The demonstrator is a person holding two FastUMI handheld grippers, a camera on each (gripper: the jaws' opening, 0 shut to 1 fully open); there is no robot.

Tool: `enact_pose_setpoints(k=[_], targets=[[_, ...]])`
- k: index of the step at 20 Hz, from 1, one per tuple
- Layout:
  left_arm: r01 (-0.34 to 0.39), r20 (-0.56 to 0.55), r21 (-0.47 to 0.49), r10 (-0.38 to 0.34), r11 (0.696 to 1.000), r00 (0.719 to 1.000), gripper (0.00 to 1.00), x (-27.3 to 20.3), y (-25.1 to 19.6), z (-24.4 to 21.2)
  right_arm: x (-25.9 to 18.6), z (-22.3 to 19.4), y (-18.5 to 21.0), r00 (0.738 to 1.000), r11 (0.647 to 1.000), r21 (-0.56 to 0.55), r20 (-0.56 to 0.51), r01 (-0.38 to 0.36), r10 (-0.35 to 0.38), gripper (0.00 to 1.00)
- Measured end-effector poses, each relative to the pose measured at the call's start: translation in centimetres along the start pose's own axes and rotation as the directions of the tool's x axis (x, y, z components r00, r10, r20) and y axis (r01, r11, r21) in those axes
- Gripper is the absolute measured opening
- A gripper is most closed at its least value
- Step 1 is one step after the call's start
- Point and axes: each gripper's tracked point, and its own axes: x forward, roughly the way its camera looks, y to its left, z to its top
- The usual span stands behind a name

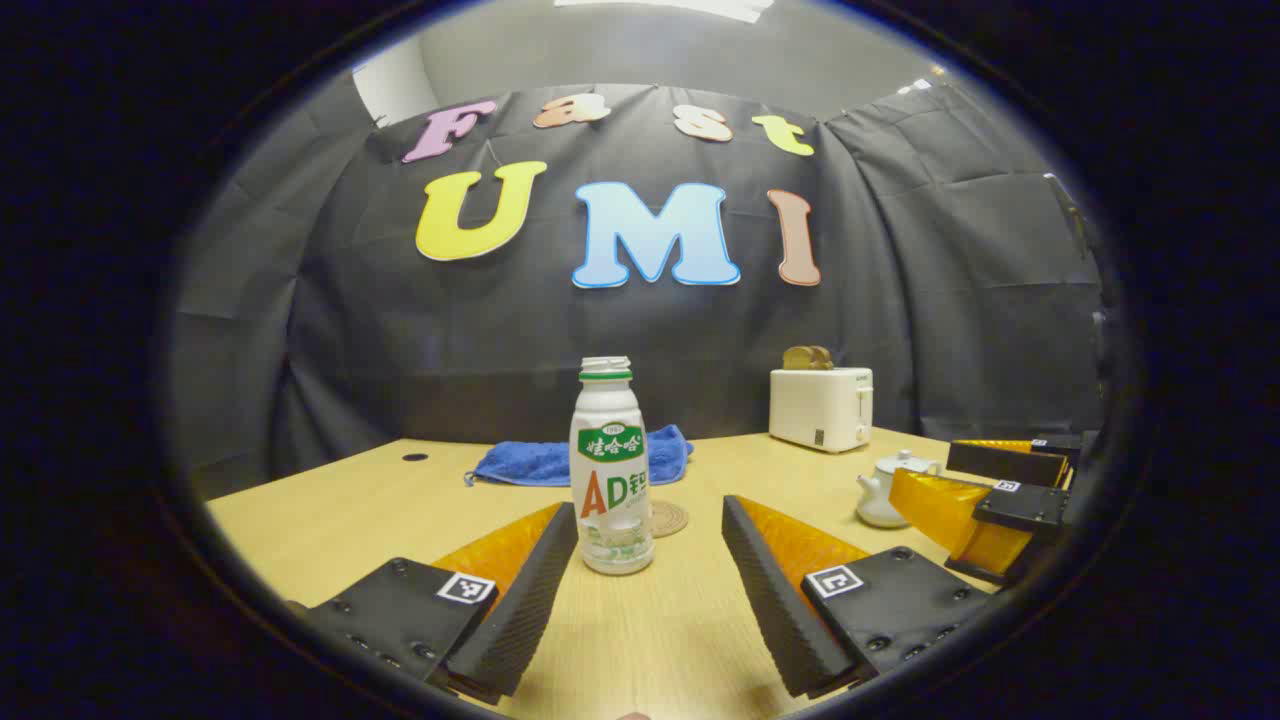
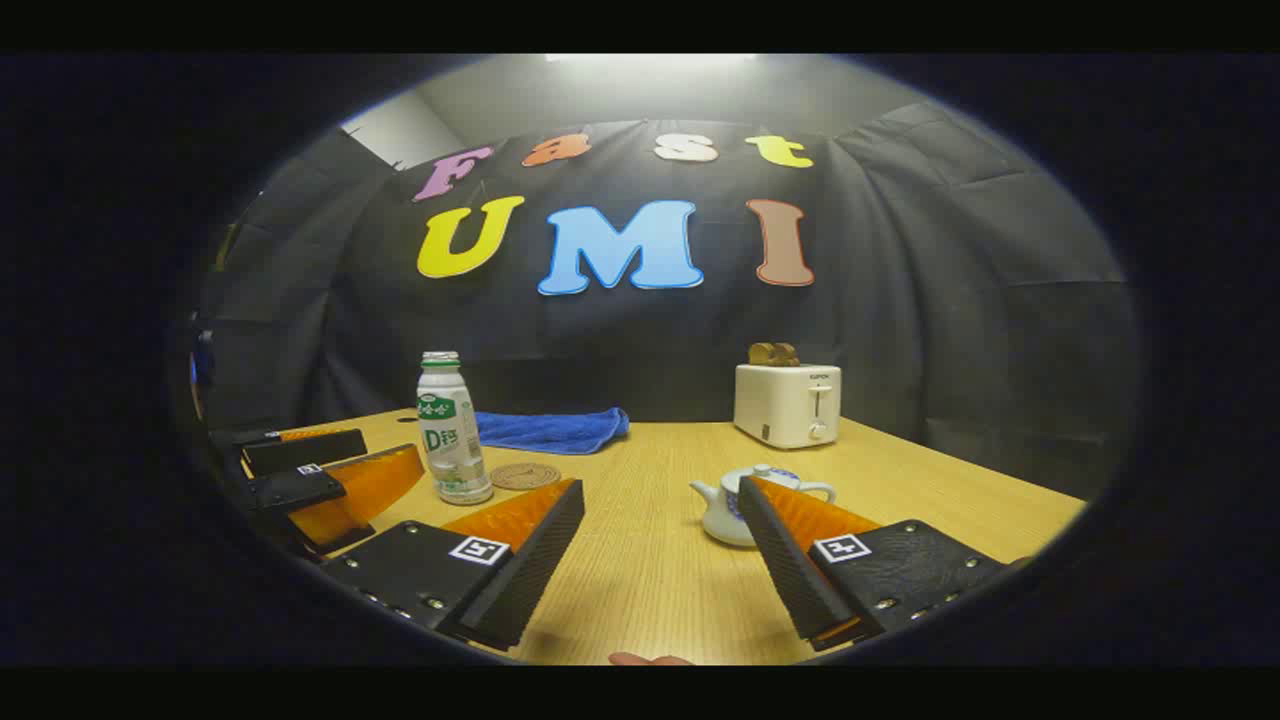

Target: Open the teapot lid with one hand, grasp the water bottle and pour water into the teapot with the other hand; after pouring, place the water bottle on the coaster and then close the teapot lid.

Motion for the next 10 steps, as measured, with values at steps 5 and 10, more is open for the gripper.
enact_pose_setpoints(k=[5, 10], targets=[[-0.019, 0.0, 0.001, 0.019, 1.0, 1.0, 0.9, 0.2, 0.4, 0.0, 0.2, -0.1, -0.3, 1.0, 1.0, -0.001, 0.0, -0.004, 0.004, 0.95], [-0.048, 0.0, 0.0, 0.048, 0.999, 0.999, 1.0, 0.7, 1.4, -0.2, 0.9, -0.1, -1.2, 1.0, 1.0, -0.014, -0.006, 0.0, 0.0, 0.95]])
